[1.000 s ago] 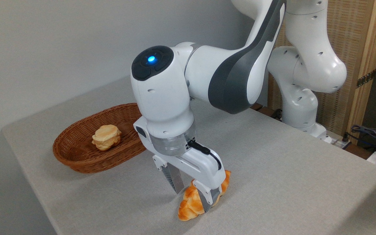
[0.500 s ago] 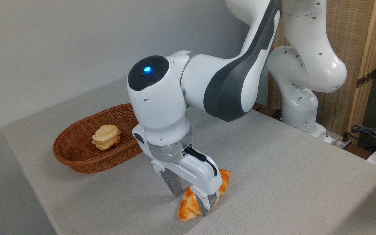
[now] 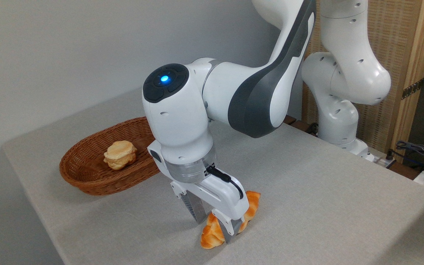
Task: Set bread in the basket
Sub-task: 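Close the gripper fingers around the middle of the braided roll, then lift the held roll and carry it over the woven basket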
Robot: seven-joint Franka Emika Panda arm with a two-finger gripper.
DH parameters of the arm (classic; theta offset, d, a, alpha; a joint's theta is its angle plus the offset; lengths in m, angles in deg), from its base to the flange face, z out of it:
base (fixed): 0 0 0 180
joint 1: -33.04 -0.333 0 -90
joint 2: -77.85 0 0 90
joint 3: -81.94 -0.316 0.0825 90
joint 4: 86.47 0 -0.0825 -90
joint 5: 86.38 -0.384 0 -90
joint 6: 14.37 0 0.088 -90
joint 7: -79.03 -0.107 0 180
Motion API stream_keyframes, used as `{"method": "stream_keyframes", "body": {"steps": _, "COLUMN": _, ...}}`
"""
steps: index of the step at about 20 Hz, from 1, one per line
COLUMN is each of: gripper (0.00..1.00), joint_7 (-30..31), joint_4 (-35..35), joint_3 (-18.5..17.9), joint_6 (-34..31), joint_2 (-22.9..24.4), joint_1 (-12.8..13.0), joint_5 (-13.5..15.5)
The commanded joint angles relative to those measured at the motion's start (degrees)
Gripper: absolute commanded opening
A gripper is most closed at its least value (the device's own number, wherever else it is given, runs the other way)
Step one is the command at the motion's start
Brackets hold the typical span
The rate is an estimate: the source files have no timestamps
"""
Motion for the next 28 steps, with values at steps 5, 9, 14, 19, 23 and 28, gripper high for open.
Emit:
{"method": "stream_keyframes", "body": {"steps": 5, "gripper": 0.37, "joint_7": -0.72, "joint_4": -0.07, "joint_3": 0.05, "joint_6": 0.74, "joint_2": 0.57, "joint_1": -0.04, "joint_5": -0.41}}
{"method": "stream_keyframes", "body": {"steps": 9, "gripper": 0.38, "joint_7": -0.55, "joint_4": -0.77, "joint_3": 1.01, "joint_6": -0.14, "joint_2": 3.46, "joint_1": 0.49, "joint_5": 0.64}}
{"method": "stream_keyframes", "body": {"steps": 14, "gripper": 0.38, "joint_7": 0.16, "joint_4": -4.20, "joint_3": 6.54, "joint_6": -0.58, "joint_2": 5.05, "joint_1": 0.58, "joint_5": 4.60}}
{"method": "stream_keyframes", "body": {"steps": 19, "gripper": 0.39, "joint_7": 5.60, "joint_4": -6.58, "joint_3": 13.39, "joint_6": -0.40, "joint_2": 5.05, "joint_1": 0.58, "joint_5": 7.59}}
{"method": "stream_keyframes", "body": {"steps": 23, "gripper": 0.39, "joint_7": 9.11, "joint_4": -6.93, "joint_3": 17.97, "joint_6": -0.40, "joint_2": 4.96, "joint_1": 0.58, "joint_5": 10.04}}
{"method": "stream_keyframes", "body": {"steps": 28, "gripper": 0.39, "joint_7": 17.53, "joint_4": -10.78, "joint_3": 21.75, "joint_6": 0.56, "joint_2": 1.90, "joint_1": 0.58, "joint_5": 12.77}}
